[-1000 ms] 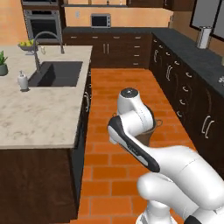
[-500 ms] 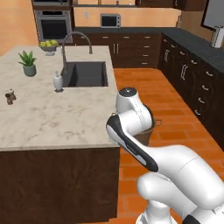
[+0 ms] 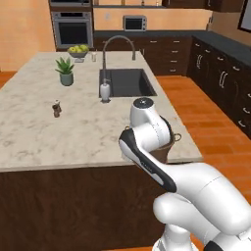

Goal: Open the cabinet, pick up the bread from the cabinet and place it in the basket. Then move the basket to the dining counter.

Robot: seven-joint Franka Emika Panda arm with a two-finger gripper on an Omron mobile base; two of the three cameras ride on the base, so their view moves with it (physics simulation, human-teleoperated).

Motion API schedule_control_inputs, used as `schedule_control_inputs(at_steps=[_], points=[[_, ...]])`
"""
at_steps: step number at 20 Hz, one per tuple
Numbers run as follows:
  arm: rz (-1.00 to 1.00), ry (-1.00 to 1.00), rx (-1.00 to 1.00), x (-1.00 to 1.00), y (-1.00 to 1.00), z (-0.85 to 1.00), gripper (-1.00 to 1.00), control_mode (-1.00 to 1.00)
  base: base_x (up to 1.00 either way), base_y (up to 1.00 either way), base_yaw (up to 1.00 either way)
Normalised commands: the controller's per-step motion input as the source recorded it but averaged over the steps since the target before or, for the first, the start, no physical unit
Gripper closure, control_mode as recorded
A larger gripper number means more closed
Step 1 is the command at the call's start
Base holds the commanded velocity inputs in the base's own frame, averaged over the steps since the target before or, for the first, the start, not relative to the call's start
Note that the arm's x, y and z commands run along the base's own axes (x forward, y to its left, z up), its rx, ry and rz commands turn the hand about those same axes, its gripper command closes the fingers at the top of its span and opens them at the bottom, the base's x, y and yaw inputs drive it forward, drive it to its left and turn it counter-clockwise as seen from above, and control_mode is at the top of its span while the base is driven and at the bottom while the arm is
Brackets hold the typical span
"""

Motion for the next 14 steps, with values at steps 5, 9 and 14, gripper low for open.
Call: schedule_control_inputs(at_steps=[5, 9, 14], points=[[0.00, 0.00, 0.00, 0.00, 0.00, 0.00, 1.00, 1.00, 0.00, 1.00, -0.08], [0.00, 0.00, 0.00, 0.00, 0.00, 0.00, 1.00, 1.00, 0.00, 1.00, -0.10], [0.00, 0.00, 0.00, 0.00, 0.00, 0.00, 1.00, 1.00, 0.15, 1.00, -0.17]])
